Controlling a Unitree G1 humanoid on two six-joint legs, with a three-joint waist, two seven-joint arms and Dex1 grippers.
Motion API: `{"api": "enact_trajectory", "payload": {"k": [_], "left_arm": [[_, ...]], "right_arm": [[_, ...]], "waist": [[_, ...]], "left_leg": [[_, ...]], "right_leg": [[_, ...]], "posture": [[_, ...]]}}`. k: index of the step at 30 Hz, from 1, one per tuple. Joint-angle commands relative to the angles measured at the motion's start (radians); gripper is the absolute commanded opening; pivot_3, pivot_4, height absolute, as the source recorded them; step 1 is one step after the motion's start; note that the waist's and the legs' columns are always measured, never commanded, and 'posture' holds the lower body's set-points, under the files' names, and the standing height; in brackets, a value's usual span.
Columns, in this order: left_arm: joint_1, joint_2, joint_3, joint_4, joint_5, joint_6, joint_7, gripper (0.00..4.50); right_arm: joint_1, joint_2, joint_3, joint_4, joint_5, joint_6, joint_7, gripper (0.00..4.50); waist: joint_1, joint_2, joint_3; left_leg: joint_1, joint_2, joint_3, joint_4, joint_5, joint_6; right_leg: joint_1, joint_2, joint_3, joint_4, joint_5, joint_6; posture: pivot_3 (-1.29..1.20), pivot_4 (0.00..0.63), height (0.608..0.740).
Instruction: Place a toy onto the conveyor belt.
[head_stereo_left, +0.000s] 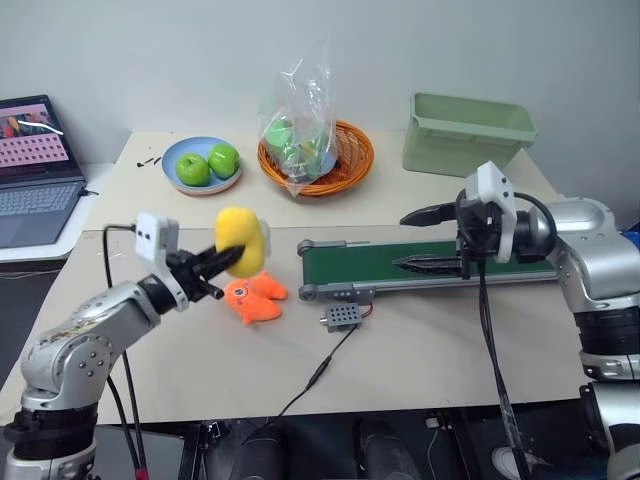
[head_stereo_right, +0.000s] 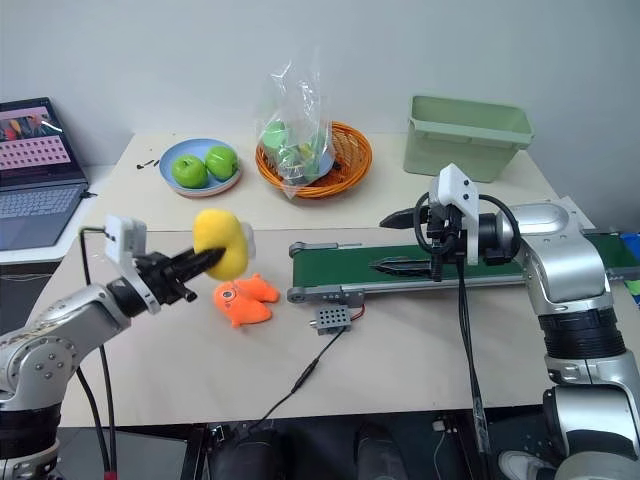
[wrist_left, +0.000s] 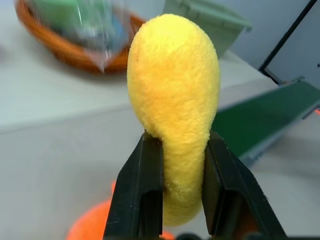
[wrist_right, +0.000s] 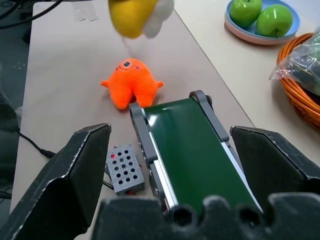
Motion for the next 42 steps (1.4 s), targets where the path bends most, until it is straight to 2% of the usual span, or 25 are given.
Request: {"api": "enact_trajectory", "payload": {"k": [1, 3, 5, 8, 11, 15, 22, 26, 33, 42], "left_arm": [[-0.154, 0.078, -0.217, 0.032, 0.435, -0.213, 0.029, 0.99], [-0.183, 0.14, -0.346, 0.083, 0.718, -0.437, 0.038, 0.99], [-0.189, 0.169, -0.416, 0.128, 0.886, -0.602, 0.049, 0.99], [-0.207, 0.134, -0.461, 0.231, 1.023, -0.773, 0.098, 0.99], [-0.254, 0.135, -0.531, 0.348, 1.217, -0.966, 0.155, 0.99], [-0.383, 0.092, -0.583, 0.49, 1.399, -1.15, 0.26, 0.99], [-0.536, -0.006, -0.621, 0.71, 1.5, -1.294, 0.319, 0.99], [-0.619, -0.104, -0.682, 0.847, 1.566, -1.365, 0.363, 0.99], [-0.667, -0.186, -0.748, 0.989, 1.646, -1.407, 0.415, 0.99], [-0.638, -0.186, -0.785, 1.068, 1.687, -1.409, 0.425, 0.99]], "right_arm": [[-0.034, 0.009, -0.01, -0.005, -0.003, -0.025, -0.003, 4.5], [-0.039, 0.016, -0.007, -0.001, -0.006, -0.028, -0.004, 4.5], [-0.043, 0.021, -0.005, 0.002, -0.009, -0.031, -0.005, 4.5], [-0.042, 0.024, -0.006, -0.001, -0.01, -0.03, -0.007, 4.5], [-0.037, 0.026, -0.007, -0.006, -0.011, -0.03, -0.011, 4.5], [-0.017, 0.014, -0.028, -0.036, -0.002, -0.019, -0.023, 4.5], [0.019, -0.002, -0.048, -0.076, 0.008, -0.004, -0.048, 4.5], [0.035, -0.009, -0.059, -0.095, 0.014, 0.003, -0.064, 4.5], [0.06, -0.025, -0.077, -0.116, 0.021, 0.013, -0.087, 4.5], [0.08, -0.035, -0.09, -0.134, 0.027, 0.022, -0.102, 4.5]], "waist": [[0.01, -0.001, 0.0], [0.011, -0.001, 0.0], [0.009, 0.0, 0.0], [0.008, 0.0, 0.0], [0.011, 0.0, 0.0], [0.022, -0.001, 0.001], [0.022, -0.001, 0.0], [0.022, -0.001, 0.001], [0.018, -0.001, 0.001], [0.02, -0.001, 0.001]], "left_leg": [[0.0, 0.0, 0.0, 0.0, 0.0, 0.0], [0.0, -0.001, 0.0, 0.0, 0.0, 0.0], [0.0, -0.001, 0.0, -0.001, 0.0, 0.0], [-0.001, -0.001, 0.001, -0.003, 0.0, 0.0], [-0.005, -0.001, 0.001, -0.003, 0.0, 0.0], [-0.005, -0.001, 0.001, -0.002, 0.0, 0.0], [-0.005, -0.001, 0.001, -0.001, 0.0, 0.001], [-0.006, -0.001, 0.001, 0.0, 0.0, 0.001], [-0.005, -0.001, 0.001, 0.0, 0.0, 0.001], [-0.005, -0.001, 0.001, 0.001, 0.0, 0.001]], "right_leg": [[0.0, 0.0, 0.0, 0.0, 0.0, 0.0], [0.0, 0.001, 0.001, 0.0, 0.0, 0.0], [0.0, 0.0, 0.001, -0.001, 0.0, 0.0], [-0.001, 0.0, 0.002, 0.0, 0.0, 0.0], [-0.005, 0.0, 0.002, 0.001, 0.0, 0.001], [-0.005, 0.0, 0.002, 0.001, 0.0, 0.001], [-0.004, 0.0, 0.001, 0.002, 0.001, 0.003], [-0.004, 0.0, 0.001, 0.002, 0.001, 0.003], [-0.003, 0.0, 0.001, 0.003, 0.002, 0.004], [-0.003, 0.0, 0.001, 0.003, 0.002, 0.004]], "posture": [[0.0, 0.15, 0.74], [0.0, 0.15, 0.74], [0.0, 0.15, 0.74], [0.0, 0.15, 0.74], [0.0, 0.15, 0.74], [0.0, 0.15, 0.74], [0.0, 0.15, 0.74], [0.0, 0.15, 0.74], [0.0, 0.15, 0.74], [0.0, 0.15, 0.74]]}}
